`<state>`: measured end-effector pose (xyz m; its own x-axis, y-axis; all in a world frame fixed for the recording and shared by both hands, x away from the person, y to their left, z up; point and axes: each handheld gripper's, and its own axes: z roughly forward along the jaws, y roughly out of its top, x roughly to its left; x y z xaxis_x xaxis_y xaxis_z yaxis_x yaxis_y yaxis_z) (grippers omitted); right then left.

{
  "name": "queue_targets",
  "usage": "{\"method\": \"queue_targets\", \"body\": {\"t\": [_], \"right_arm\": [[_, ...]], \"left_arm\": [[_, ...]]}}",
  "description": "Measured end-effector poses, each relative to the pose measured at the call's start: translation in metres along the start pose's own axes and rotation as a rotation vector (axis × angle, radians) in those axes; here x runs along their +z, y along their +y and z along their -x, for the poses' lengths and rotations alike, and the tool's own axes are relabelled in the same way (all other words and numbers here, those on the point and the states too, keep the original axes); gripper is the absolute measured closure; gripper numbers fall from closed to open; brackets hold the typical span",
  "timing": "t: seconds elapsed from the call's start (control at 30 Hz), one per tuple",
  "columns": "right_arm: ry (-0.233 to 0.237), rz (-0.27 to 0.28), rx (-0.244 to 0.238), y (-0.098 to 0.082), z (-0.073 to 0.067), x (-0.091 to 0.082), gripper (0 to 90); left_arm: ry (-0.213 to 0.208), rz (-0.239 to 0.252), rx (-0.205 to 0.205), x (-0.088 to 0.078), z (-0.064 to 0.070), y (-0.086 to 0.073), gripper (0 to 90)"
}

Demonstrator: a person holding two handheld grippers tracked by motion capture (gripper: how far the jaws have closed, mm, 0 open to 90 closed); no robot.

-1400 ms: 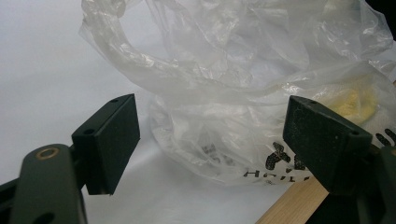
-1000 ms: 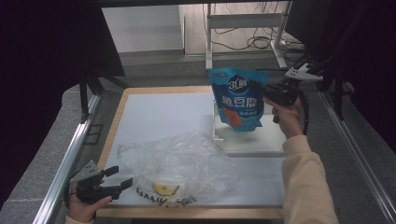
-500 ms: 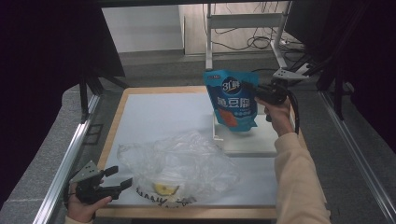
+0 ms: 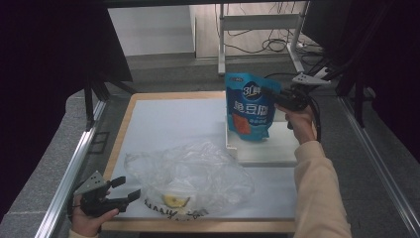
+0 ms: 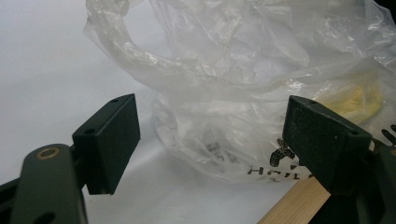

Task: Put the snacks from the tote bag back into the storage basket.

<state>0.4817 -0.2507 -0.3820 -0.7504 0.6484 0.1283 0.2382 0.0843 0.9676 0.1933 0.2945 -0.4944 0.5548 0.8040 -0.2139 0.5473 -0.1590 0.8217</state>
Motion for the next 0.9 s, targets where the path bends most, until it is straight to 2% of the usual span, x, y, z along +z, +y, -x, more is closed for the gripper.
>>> {"method": "queue_targets", "body": {"t": [0.13, 0.33, 0.5, 0.6, 0.9], "right_arm": [[-0.016, 0.002, 0.004, 0.0, 0.003, -0.003, 72.5], [-0.019, -0.005, 0.001, 0.001, 0.0, -0.005, 67.7], [-0.037, -0.008, 0.029, -0.001, -0.003, -0.009, 54.3], [-0.084, 0.014, 0.032, -0.003, -0.007, -0.015, 46.3], [-0.093, -0.019, 0.05, -0.013, -0.015, -0.036, 40.5]], "left_arm": [[0.0, 0.0, 0.0, 0.0, 0.001, 0.0, 18.9], [-0.002, 0.002, 0.0, 0.0, 0.001, 0.0, 19.0], [-0.004, 0.004, 0.001, -0.001, 0.001, 0.0, 19.0], [-0.005, 0.004, 0.002, -0.001, 0.002, 0.001, 19.0], [-0.011, 0.003, 0.006, 0.003, 0.003, 0.003, 19.0]]}}
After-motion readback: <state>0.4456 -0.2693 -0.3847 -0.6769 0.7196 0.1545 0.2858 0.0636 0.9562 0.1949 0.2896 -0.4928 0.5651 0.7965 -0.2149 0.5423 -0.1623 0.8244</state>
